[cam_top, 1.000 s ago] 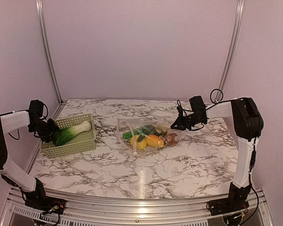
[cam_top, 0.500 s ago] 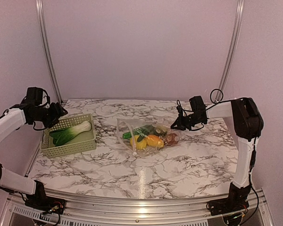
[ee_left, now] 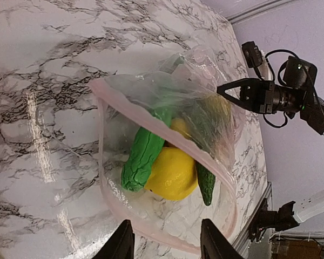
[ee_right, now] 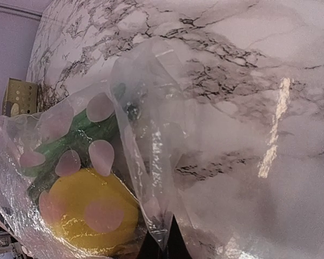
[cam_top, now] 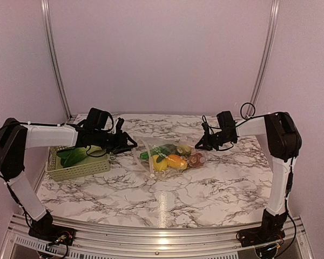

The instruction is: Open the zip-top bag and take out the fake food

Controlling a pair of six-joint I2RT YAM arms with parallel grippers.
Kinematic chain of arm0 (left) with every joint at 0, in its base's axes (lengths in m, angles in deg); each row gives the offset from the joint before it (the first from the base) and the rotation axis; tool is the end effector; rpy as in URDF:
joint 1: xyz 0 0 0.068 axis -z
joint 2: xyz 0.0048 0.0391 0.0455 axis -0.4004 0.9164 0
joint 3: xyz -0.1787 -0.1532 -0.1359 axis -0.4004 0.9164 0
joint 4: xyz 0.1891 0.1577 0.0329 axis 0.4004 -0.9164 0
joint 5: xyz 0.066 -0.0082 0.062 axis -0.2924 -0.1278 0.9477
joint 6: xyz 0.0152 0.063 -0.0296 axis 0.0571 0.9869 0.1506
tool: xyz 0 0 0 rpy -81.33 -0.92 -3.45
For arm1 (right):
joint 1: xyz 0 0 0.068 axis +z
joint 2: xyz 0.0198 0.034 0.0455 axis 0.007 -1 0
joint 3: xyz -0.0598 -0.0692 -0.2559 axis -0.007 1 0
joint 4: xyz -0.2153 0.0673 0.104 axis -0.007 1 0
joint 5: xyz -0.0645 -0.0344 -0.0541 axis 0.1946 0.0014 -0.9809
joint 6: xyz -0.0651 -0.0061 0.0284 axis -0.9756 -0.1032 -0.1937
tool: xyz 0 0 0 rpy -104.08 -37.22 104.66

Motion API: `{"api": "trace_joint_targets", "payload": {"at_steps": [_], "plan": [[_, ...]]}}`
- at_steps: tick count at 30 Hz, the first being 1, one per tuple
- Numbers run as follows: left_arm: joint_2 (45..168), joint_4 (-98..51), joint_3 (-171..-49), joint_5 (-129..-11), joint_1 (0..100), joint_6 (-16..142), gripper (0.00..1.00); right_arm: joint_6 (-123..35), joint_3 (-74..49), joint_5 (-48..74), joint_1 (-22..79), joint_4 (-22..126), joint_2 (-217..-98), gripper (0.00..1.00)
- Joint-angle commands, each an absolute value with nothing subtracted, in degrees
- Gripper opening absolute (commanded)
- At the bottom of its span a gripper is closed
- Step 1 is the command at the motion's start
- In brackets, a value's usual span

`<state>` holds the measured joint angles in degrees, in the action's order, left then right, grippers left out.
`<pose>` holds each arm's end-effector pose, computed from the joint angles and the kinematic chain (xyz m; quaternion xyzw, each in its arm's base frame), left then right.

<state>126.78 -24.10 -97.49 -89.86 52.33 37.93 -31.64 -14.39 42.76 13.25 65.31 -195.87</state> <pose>0.3125 -0.2028 0.2164 0.0540 0.8654 -0.4231 0.2632 0.4078 0.1355 0.1340 -0.0506 0.9087 0.3718 0.1828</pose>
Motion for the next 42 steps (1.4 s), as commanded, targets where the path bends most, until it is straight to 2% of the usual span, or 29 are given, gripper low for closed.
{"api": "trace_joint_targets", "payload": {"at_steps": [1, 9, 12, 15, 23, 28, 30, 33, 38, 42], "plan": [[133.3, -24.0, -104.9, -89.9, 54.1, 43.8, 0.41, -32.4, -15.0, 43.2, 13.7, 65.8, -196.1, 0.0], [143.7, -37.3, -118.0, -89.4, 56.3, 56.8, 0.42, -33.5, -16.6, 43.3, 13.8, 67.4, -196.9, 0.0], [146.2, -41.8, -121.1, -88.1, 56.9, 61.0, 0.36, -33.9, -17.0, 43.1, 13.8, 67.9, -197.0, 0.0], [147.8, -43.2, -121.9, -87.5, 57.2, 63.5, 0.36, -34.1, -17.3, 43.1, 13.8, 68.3, -197.3, 0.0], [151.4, -41.8, -122.9, -82.5, 58.5, 67.5, 0.59, -35.1, -18.9, 42.8, 13.7, 70.0, -198.0, 0.0], [156.6, -46.3, -129.8, -79.0, 60.6, 71.3, 0.65, -35.4, -19.2, 42.8, 13.7, 70.4, -198.7, 0.0], [158.6, -48.8, -132.4, -77.5, 61.3, 72.7, 0.62, -35.7, -19.6, 42.6, 13.7, 70.8, -198.8, 0.0], [159.6, -50.3, -133.7, -75.9, 61.4, 73.0, 0.51, -36.0, -19.9, 42.4, 13.5, 71.1, -198.9, 0.0], [158.6, -53.0, -131.5, -72.6, 61.4, 74.0, 0.55, -36.3, -19.1, 42.3, 12.7, 71.0, -198.5, 0.0], [155.9, -53.2, -128.4, -71.5, 61.4, 74.0, 0.38, -36.4, -18.5, 41.9, 12.3, 71.0, -197.8, 0.0]]}}
